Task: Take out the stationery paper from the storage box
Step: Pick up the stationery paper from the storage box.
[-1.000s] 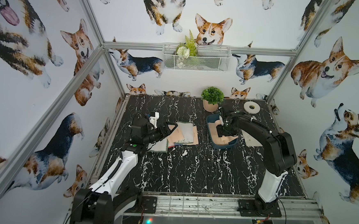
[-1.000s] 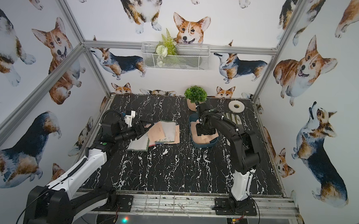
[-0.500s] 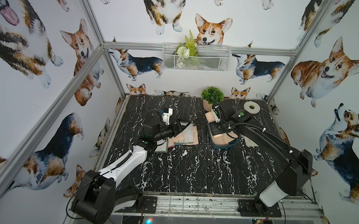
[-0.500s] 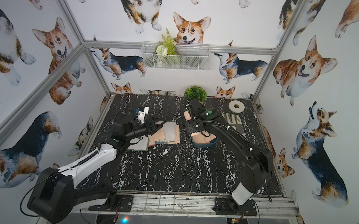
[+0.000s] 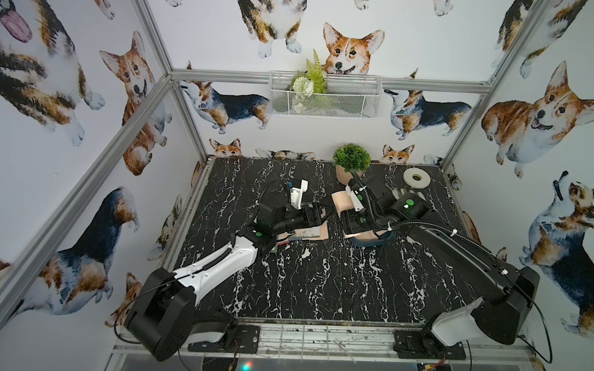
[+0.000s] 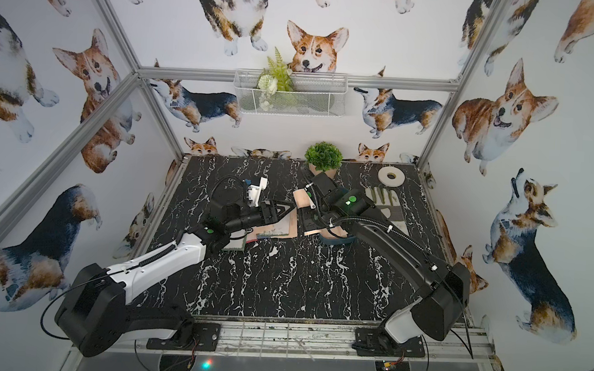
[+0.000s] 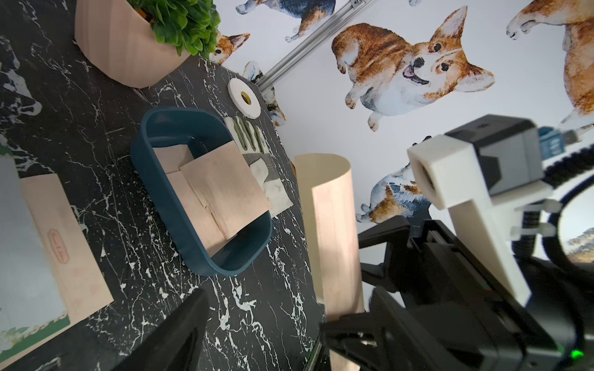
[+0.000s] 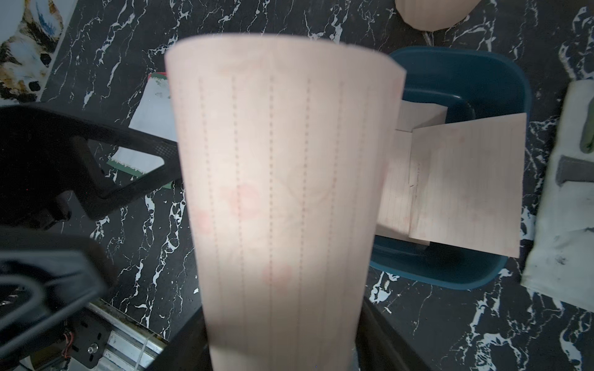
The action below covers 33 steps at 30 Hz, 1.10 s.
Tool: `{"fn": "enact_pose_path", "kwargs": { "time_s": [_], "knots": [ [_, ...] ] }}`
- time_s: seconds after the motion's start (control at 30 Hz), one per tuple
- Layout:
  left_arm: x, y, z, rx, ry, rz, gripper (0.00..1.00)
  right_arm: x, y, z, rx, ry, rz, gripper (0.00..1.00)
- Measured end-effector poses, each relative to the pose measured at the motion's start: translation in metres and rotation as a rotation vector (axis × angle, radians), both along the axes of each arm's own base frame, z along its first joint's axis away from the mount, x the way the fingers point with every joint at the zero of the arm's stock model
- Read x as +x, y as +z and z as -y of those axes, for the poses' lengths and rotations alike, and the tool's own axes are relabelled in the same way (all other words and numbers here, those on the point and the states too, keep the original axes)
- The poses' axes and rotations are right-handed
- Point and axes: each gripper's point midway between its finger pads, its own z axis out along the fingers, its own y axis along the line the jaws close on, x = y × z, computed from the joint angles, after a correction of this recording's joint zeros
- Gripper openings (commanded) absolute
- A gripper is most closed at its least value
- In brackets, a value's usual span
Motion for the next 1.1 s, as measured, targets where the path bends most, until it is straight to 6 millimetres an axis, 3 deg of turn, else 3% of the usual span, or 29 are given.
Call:
{"fn": "enact_pose_path", "kwargs": {
  "time_s": [0.3,0.47,1.1],
  "knots": [
    [0.001,-0.005,0.012,0.015,-0.021,-0.003,0.75,-0.011,-0.003,-0.018,0.018,0.042,-0.015,0.67],
    [0.004,0.009,0.018,-0.001,-0.027,0.022,0.63,-0.016,-0.004,-0.023,0.016,0.054,-0.018,0.67],
    [-0.001,0.022,0.014,-0.009,-0.029,0.046,0.05,-0.015,-0.012,-0.022,0.001,0.049,-0.024,0.67]
  ]
}}
